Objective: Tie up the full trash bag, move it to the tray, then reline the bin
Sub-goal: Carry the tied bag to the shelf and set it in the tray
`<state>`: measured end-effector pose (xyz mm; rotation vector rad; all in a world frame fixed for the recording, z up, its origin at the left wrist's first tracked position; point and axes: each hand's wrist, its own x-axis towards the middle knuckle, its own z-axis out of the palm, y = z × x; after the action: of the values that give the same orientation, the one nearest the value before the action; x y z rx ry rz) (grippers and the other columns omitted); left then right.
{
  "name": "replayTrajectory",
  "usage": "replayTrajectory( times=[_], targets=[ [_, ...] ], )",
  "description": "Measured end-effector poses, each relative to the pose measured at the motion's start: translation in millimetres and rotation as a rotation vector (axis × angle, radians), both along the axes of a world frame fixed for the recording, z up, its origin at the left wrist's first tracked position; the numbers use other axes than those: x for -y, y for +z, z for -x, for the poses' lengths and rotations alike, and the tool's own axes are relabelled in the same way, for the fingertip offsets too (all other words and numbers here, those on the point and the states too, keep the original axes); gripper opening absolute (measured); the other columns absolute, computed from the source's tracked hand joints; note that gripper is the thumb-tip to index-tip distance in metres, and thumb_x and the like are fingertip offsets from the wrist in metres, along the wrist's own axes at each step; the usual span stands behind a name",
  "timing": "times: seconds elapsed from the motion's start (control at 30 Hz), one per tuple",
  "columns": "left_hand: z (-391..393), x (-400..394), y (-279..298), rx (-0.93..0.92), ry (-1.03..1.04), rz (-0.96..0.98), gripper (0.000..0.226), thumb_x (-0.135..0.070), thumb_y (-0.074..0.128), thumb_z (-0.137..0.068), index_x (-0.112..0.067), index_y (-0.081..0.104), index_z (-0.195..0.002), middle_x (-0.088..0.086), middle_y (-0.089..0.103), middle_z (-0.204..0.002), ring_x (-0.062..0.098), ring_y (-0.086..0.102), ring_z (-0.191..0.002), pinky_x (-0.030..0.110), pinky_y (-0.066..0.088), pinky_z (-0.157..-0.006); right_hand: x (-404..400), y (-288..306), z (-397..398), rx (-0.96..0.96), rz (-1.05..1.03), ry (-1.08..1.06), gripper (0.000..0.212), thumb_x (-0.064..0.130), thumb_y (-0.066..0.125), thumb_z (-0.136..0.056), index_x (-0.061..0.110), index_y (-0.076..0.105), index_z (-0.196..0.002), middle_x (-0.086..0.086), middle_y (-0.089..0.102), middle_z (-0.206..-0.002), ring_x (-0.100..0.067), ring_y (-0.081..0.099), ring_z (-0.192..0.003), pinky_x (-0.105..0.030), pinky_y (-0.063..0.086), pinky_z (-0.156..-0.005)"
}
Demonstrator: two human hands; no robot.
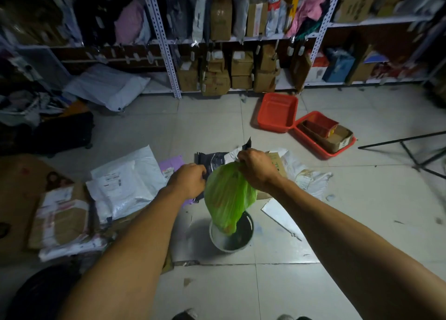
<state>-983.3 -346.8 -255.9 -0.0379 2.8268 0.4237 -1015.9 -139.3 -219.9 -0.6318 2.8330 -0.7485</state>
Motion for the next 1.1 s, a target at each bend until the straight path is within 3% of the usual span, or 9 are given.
replayTrajectory(
  times=[0.17,0.27,0.4,0.6,0.73,0.8,0.93,1.1],
  targets=[
    [-0.4,-32.7,116.0,-0.071,-0.124,0.038,0.034,-0.023,0.053,-0.088,-0.015,0.059,-0.12,0.01,0.054,-0.126,0.033,0.045,-0.12,0.043,0.045,-0.096,-26.7,108.0,-15.3,-0.073,-0.075,-0.088,0.01,0.011,0.052,-0.088,0.008,0.062,-0.087,-0.009,0.056,-0.091,-0.03,0.055,-0.082,-0.031,0.032,-0.062],
    [5.3,-49.3,172.8,-0.074,-0.189,0.038,0.033,-0.023,0.053,-0.086,-0.016,0.057,-0.119,0.008,0.051,-0.126,0.031,0.043,-0.121,0.043,0.044,-0.096,-41.5,158.3,-20.5,-0.146,-0.068,-0.131,0.008,0.012,0.055,-0.085,0.01,0.062,-0.085,-0.012,0.06,-0.093,-0.036,0.06,-0.085,-0.038,0.044,-0.061],
    [17.6,-74.5,225.6,-0.077,-0.28,0.025,0.043,-0.028,0.054,-0.089,-0.018,0.051,-0.131,0.008,0.046,-0.134,0.03,0.04,-0.126,0.041,0.042,-0.1,-76.8,203.2,-37.6,-0.216,-0.17,-0.192,0.011,0.015,0.054,-0.088,0.009,0.063,-0.085,-0.013,0.063,-0.097,-0.037,0.062,-0.089,-0.043,0.051,-0.065],
    [20.1,-136.1,250.4,-0.07,-0.491,0.001,0.052,-0.034,0.056,-0.088,-0.017,0.049,-0.136,0.008,0.045,-0.139,0.03,0.044,-0.126,0.04,0.042,-0.102,-143.7,222.9,-98.3,-0.19,-0.226,-0.418,0.024,0.016,0.052,-0.09,0.013,0.064,-0.11,-0.014,0.064,-0.112,-0.04,0.064,-0.094,-0.044,0.054,-0.07],
    [7.7,-205.0,259.7,-0.105,-0.687,0.001,0.049,-0.032,0.059,-0.085,-0.017,0.054,-0.131,0.01,0.05,-0.135,0.032,0.049,-0.121,0.038,0.044,-0.099,-202.5,230.5,-151.7,-0.147,-0.216,-0.621,0.009,0.015,0.052,-0.091,0.013,0.06,-0.088,-0.015,0.061,-0.094,-0.039,0.062,-0.087,-0.041,0.047,-0.066],
    [-3.4,-247.3,265.2,-0.118,-0.802,0.018,0.048,-0.034,0.06,-0.083,-0.018,0.057,-0.127,0.011,0.054,-0.131,0.033,0.053,-0.118,0.039,0.046,-0.097,-233.5,233.3,-178.6,-0.116,-0.222,-0.73,0.012,0.019,0.05,-0.092,0.015,0.056,-0.082,-0.011,0.058,-0.091,-0.038,0.061,-0.086,-0.04,0.048,-0.066],
    [-34.0,-336.3,274.2,-0.099,-1.011,0.02,0.047,-0.036,0.06,-0.083,-0.018,0.057,-0.126,0.01,0.059,-0.126,0.031,0.055,-0.116,0.037,0.044,-0.094,-295.5,239.3,-232.3,-0.095,-0.283,-0.9,0.012,0.022,0.048,-0.094,0.016,0.056,-0.087,-0.01,0.059,-0.099,-0.035,0.059,-0.095,-0.039,0.046,-0.067],
    [-83.9,-448.9,277.8,-0.137,-1.173,0.017,0.049,-0.039,0.059,-0.087,-0.019,0.053,-0.132,0.008,0.057,-0.13,0.027,0.053,-0.121,0.033,0.042,-0.097,-377.1,243.0,-294.9,-0.079,-0.295,-1.062,0.016,0.009,0.049,-0.086,0.019,0.056,-0.096,-0.008,0.059,-0.107,-0.034,0.057,-0.104,-0.042,0.049,-0.076]
  ],
)
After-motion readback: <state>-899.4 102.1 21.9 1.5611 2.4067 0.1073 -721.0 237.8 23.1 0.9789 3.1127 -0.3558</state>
